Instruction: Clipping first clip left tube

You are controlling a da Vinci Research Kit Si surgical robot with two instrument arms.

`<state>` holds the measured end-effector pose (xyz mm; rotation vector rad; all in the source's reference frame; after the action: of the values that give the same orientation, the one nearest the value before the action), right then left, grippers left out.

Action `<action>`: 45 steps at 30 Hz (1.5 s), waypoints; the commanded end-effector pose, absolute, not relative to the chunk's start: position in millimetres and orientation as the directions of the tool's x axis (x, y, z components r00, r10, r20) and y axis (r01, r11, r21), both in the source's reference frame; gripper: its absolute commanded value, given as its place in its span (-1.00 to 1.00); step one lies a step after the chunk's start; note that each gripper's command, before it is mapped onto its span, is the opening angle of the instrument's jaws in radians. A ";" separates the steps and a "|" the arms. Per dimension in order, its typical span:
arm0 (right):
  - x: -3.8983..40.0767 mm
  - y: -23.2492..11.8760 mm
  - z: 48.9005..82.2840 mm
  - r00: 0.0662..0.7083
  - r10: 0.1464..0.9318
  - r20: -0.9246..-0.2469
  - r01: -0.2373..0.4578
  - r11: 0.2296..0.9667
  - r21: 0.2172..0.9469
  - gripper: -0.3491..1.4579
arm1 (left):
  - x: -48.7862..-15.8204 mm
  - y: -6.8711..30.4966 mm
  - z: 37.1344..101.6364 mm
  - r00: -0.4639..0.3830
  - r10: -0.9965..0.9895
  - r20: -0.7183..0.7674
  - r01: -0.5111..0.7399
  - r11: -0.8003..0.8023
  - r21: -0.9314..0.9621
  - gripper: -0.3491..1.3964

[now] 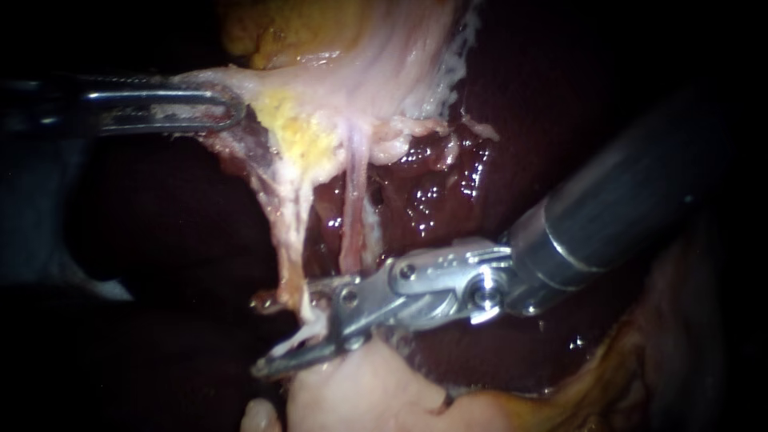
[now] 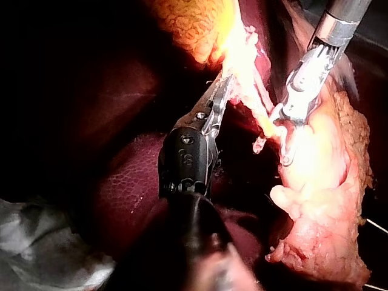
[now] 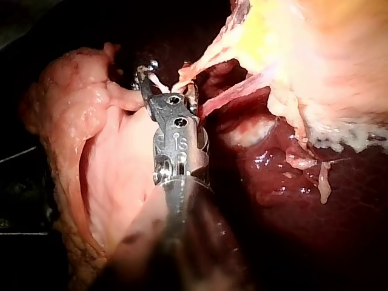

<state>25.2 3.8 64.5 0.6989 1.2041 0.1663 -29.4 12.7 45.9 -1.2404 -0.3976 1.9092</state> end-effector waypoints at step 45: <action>27.0 0.0 62.0 0.410 0.661 -0.628 0.110 0.648 0.754 -0.23 | -29.1 12.8 46.1 -0.193 0.764 -0.615 -0.454 -0.625 -0.635 -1.00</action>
<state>27.0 0.0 62.2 0.8233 1.1162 0.3998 -29.2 12.8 46.2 -1.2398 -0.3989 1.9099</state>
